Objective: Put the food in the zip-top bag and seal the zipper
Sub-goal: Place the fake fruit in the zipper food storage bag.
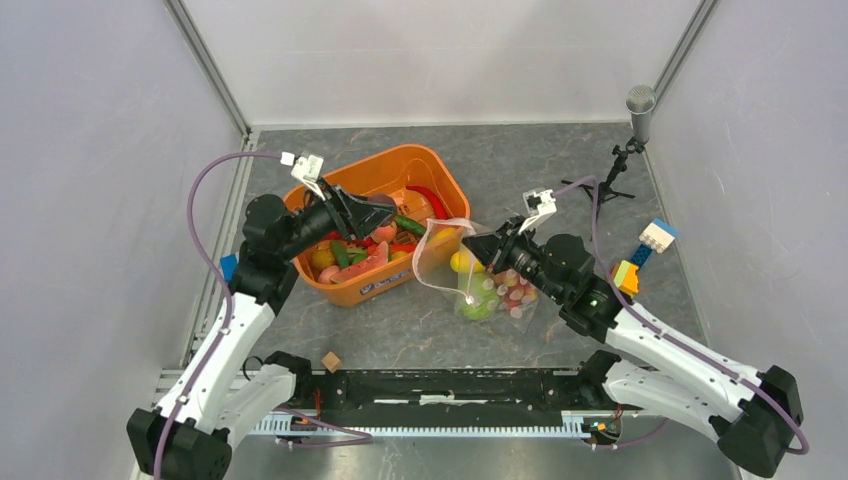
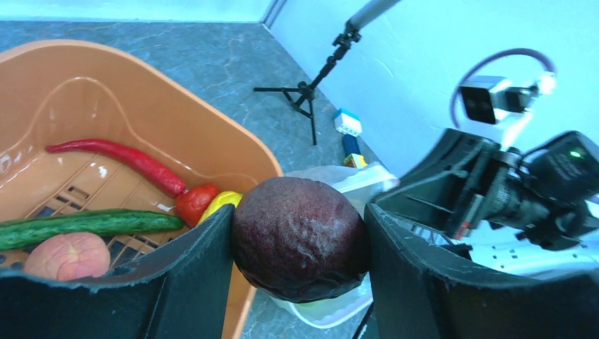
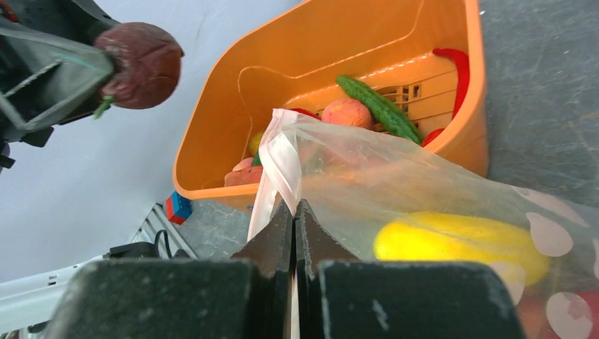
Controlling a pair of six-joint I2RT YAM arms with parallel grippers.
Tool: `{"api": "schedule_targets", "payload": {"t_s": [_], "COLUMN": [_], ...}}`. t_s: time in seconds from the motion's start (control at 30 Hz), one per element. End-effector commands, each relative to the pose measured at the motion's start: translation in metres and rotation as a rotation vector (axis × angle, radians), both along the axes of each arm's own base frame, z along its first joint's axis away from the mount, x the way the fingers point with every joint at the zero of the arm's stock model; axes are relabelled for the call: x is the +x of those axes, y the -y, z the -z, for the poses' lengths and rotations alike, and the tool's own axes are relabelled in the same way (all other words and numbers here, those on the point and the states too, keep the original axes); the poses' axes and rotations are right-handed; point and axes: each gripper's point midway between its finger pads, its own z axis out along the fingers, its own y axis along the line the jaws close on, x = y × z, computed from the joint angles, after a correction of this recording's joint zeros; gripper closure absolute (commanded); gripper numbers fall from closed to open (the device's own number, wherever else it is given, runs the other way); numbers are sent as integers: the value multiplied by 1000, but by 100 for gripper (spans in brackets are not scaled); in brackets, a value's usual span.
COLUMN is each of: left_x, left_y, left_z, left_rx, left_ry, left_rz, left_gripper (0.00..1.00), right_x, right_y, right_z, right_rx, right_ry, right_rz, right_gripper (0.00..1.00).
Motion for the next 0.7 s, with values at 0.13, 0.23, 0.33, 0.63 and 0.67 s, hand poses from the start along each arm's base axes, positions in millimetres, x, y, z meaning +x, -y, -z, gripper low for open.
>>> {"api": "schedule_targets", "payload": {"t_s": [0.13, 0.23, 0.33, 0.63, 0.67], "left_x": [-40, -49, -59, -66, -63], "left_y": [15, 25, 41, 87, 89], "left_z": [-20, -10, -2, 38, 44], "left_rx": [45, 72, 93, 278, 309], "left_ry": [89, 62, 72, 71, 68], "left_rz": [204, 264, 317, 365, 349], "left_gripper": [48, 48, 48, 48, 48], "right_x": [-7, -10, -10, -13, -13], "right_y": [-28, -30, -26, -17, -17], "right_z": [-14, -18, -18, -24, -25], "right_rx": [81, 96, 96, 112, 113], "right_ry": [14, 27, 32, 53, 55], "right_rz": [-62, -64, -43, -25, -24], "right_gripper": [100, 100, 100, 100, 100]}}
